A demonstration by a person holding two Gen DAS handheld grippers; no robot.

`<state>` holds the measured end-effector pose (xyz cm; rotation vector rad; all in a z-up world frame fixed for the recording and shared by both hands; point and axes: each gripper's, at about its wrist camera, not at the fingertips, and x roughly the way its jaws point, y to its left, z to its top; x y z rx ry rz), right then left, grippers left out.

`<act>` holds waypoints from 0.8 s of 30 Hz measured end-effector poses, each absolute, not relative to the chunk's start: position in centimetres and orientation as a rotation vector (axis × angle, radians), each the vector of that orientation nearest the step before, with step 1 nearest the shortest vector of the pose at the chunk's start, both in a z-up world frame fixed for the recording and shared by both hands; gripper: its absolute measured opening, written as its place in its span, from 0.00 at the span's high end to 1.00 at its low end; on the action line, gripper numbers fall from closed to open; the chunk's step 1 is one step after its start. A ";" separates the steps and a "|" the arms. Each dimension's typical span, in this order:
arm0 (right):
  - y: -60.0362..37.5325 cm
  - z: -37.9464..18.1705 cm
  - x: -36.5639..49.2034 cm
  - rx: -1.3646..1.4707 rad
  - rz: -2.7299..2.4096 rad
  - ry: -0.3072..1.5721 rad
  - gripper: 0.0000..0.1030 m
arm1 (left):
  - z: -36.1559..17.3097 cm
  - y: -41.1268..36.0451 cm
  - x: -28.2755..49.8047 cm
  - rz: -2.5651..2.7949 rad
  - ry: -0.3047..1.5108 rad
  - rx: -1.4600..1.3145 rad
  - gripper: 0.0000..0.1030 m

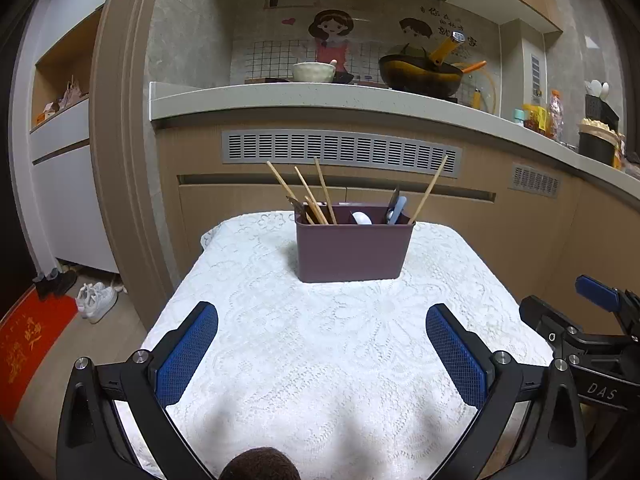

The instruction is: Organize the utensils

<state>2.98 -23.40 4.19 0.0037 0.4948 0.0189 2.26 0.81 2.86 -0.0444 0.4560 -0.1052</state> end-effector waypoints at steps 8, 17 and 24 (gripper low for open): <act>-23.3 4.2 2.9 0.006 0.020 0.501 0.01 | 2.7 0.7 2.2 -0.109 0.462 -0.045 0.00; -23.4 4.2 3.0 0.009 0.016 0.499 0.01 | 2.4 0.5 2.2 -0.115 0.467 -0.039 0.00; -23.5 4.4 3.0 0.016 0.009 0.492 0.01 | 2.4 0.4 2.2 -0.109 0.467 -0.034 0.00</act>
